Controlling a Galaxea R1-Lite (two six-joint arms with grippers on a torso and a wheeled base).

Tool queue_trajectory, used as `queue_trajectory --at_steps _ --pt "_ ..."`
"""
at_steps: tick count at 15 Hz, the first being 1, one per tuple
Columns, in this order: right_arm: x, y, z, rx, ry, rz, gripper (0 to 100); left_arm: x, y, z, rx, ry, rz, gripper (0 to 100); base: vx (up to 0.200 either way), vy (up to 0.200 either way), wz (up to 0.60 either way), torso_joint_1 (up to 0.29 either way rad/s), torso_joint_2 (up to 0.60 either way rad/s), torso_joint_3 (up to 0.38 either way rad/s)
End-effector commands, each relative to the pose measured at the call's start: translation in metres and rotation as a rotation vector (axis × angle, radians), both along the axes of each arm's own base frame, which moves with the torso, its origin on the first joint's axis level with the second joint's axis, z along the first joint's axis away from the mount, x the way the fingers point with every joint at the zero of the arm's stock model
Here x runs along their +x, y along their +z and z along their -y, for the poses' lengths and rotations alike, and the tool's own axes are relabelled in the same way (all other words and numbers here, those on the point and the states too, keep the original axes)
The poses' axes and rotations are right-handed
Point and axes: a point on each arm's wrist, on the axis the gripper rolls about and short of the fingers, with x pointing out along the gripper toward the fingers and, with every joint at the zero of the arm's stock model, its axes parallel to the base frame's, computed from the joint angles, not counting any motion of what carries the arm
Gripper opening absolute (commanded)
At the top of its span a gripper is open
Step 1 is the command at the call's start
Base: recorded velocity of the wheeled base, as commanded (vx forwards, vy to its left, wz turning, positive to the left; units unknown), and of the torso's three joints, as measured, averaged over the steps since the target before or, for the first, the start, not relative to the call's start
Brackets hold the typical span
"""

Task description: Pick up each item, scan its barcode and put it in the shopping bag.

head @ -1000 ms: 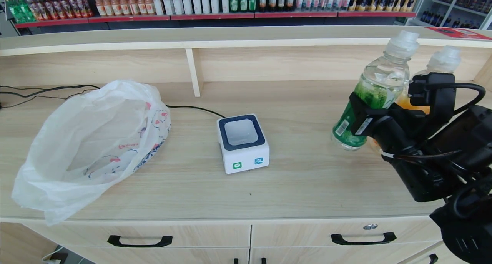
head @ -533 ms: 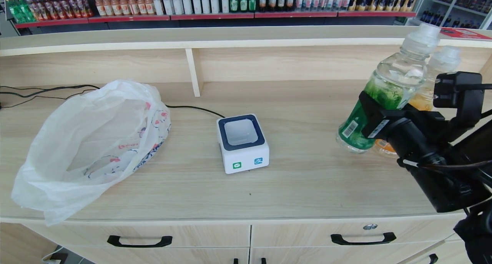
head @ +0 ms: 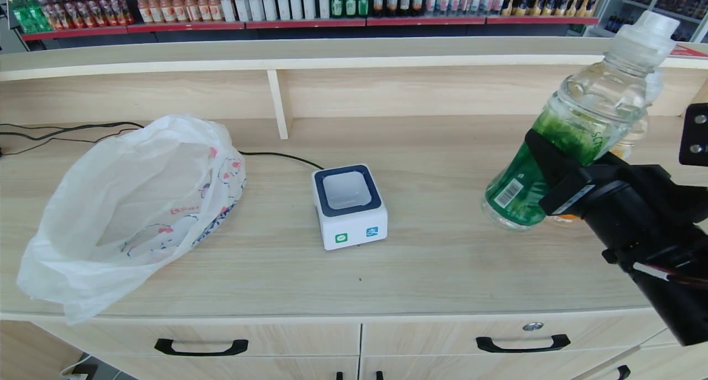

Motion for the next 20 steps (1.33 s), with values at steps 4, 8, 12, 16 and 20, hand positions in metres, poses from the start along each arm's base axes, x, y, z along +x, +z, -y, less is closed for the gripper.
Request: queue_trajectory --at_steps 4,8,12,16,20 --pt "-0.047 -0.001 0.022 -0.023 0.079 0.039 0 0.0 0.0 0.0 0.0 0.0 0.0 100 0.0 0.0 0.0 0.0 0.0 0.0" --pt "-0.053 0.008 0.007 -0.03 0.193 0.07 0 0.0 0.0 0.0 0.0 0.0 -0.001 100 0.0 0.0 0.0 0.0 0.0 0.0" --pt "-0.041 0.028 -0.015 -0.005 0.215 0.079 0 0.0 0.0 0.0 0.0 0.0 0.0 100 0.0 0.0 0.0 0.0 0.0 0.0" --pt "-0.062 0.056 -0.023 0.03 0.3 0.111 0 0.0 0.0 0.0 0.0 0.002 0.0 100 0.0 0.0 0.0 0.0 0.0 0.0" --pt "-0.088 0.077 -0.023 0.13 0.398 0.084 0 0.0 0.0 0.0 0.0 0.0 0.0 100 0.0 0.0 0.0 0.0 0.0 0.0"
